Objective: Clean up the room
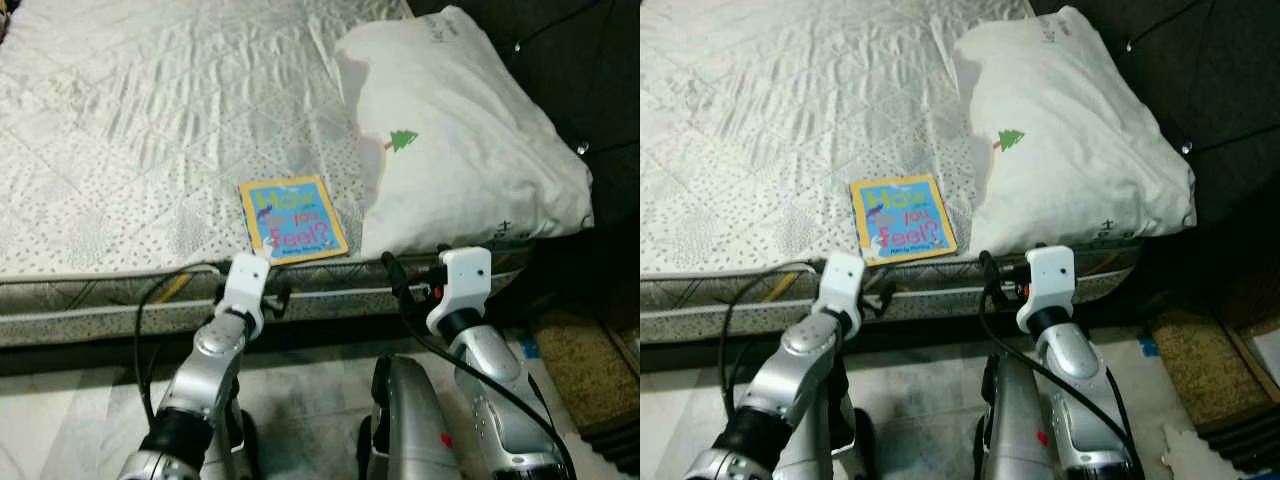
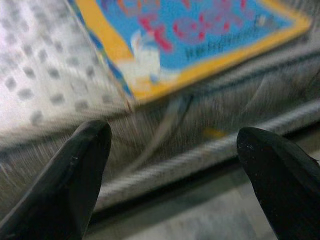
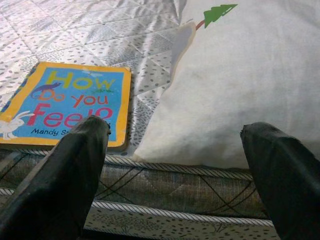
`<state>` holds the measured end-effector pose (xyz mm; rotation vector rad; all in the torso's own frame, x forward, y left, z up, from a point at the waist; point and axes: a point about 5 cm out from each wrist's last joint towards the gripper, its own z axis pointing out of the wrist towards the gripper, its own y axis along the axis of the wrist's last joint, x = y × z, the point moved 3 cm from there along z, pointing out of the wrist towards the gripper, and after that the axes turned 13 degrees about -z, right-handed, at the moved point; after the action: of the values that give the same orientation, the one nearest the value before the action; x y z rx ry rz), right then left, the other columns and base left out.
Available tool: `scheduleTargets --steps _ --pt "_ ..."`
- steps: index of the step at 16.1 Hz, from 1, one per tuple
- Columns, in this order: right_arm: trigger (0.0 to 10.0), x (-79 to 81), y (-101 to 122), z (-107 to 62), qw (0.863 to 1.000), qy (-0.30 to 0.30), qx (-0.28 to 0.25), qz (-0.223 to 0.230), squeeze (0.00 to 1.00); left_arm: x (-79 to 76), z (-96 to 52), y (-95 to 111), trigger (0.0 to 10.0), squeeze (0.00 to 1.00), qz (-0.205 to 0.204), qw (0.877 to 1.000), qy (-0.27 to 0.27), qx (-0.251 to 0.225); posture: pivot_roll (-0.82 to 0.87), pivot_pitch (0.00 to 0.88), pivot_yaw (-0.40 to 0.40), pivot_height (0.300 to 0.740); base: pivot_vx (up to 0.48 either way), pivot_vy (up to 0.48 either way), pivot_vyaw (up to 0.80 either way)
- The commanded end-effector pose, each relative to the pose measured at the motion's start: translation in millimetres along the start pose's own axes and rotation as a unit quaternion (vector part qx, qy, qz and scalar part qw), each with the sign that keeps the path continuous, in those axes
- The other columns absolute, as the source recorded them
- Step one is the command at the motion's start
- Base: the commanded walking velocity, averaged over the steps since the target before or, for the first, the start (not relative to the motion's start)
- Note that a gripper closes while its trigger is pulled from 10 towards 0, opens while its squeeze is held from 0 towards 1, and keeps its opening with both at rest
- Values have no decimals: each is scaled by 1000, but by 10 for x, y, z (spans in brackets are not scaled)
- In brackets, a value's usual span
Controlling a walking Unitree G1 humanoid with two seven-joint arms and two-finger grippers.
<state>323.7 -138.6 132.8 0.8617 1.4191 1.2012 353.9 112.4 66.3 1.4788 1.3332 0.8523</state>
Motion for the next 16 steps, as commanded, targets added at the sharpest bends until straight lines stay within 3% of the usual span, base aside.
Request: scheduleTargets --steps 1,11,16 --pt "10000 -33 -92 -44 1000 -8 16 0 0 -4 14 -45 10000 0 4 1000 -1 14 -56 224 -37 549 0 0 0" --pt "10000 -49 -115 -92 1000 -13 19 -1 0 477 123 -8 10000 0 0 997 74 36 -72 245 -36 549 0 0 0" --pt "10000 -53 -123 -116 1000 -13 22 -2 0 524 193 123 10000 0 -7 997 78 20 -78 254 -40 549 0 0 0"
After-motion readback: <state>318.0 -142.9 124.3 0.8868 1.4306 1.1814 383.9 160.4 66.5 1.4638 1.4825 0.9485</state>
